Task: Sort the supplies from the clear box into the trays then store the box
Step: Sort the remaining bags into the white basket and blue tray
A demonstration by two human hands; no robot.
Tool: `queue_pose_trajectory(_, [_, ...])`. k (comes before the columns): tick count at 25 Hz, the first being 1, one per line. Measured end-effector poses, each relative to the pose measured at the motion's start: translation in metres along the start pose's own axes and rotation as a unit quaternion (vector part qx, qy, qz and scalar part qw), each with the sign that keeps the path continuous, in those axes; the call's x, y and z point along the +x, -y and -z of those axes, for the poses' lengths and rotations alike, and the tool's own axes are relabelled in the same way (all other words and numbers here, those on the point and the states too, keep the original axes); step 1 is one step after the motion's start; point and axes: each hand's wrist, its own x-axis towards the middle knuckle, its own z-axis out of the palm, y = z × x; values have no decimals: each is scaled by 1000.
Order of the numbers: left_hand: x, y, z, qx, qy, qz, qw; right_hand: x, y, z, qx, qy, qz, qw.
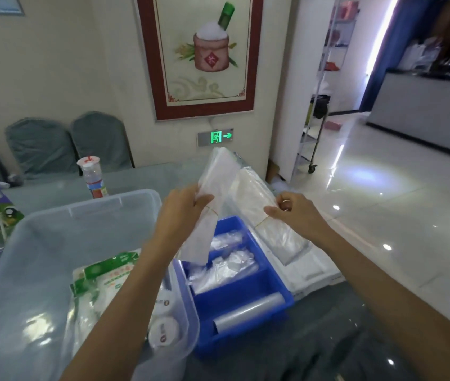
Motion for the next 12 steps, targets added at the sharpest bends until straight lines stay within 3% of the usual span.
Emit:
queue_pose_trajectory(6, [-12,-66,-81,8,24,-26,999,-29,-80,61,-17,-2,-17,1000])
queue_pose_trajectory(12, [-29,-62,-132,32,47,18,998,-37,-132,62,8,26,-48,999])
